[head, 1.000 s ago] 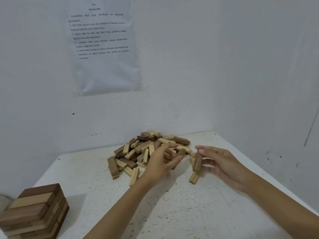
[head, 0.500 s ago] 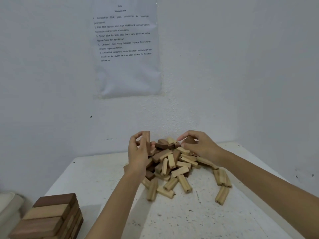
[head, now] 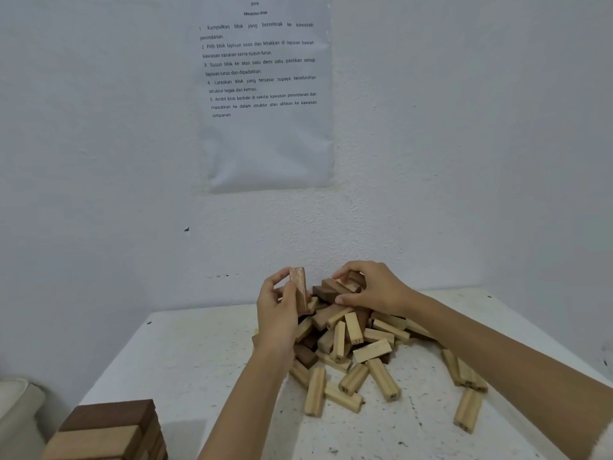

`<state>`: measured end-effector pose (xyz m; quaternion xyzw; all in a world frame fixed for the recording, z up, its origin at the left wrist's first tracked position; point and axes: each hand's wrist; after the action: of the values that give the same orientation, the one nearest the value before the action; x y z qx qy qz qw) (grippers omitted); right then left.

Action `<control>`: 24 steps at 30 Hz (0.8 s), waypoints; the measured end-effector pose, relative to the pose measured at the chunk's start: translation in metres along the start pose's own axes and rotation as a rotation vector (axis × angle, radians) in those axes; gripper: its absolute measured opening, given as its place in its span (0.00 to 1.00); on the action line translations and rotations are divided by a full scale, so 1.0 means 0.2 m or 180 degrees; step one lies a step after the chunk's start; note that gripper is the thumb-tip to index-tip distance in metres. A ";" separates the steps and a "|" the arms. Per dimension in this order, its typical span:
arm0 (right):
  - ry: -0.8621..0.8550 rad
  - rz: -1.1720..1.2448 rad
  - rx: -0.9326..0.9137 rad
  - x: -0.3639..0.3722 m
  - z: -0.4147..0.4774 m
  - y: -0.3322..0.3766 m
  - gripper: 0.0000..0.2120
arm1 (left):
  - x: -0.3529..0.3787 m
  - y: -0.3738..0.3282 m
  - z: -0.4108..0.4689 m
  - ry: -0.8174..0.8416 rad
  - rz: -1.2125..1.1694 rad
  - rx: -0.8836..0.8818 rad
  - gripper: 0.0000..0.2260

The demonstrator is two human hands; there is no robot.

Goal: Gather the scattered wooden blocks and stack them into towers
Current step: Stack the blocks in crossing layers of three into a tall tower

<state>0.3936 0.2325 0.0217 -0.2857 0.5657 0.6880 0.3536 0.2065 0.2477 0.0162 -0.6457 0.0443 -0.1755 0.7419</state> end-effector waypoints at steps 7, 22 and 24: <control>0.0278 -0.0165 0.0058 0.02 0.02 0.05 0.19 | 0.01 0.02 0.00 0.0026 -0.0109 -0.0051 0.10; -0.0867 0.0077 -0.0246 0.11 -0.01 0.11 0.03 | 0.01 0.03 -0.01 0.0052 -0.0052 -0.0055 0.13; -0.1077 0.0216 -0.0258 0.10 -0.04 0.14 0.02 | 0.03 -0.01 -0.03 0.0035 -0.0013 0.0018 0.12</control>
<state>0.3593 0.2245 0.0215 -0.1606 0.4793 0.7600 0.4086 0.2103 0.2400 0.0173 -0.6426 0.0465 -0.1807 0.7431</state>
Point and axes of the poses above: each hand's wrist, its own z-axis towards the middle knuckle, its own x-axis out of the palm, y = z × x, and after that the axes turned 8 degrees about y, right-handed
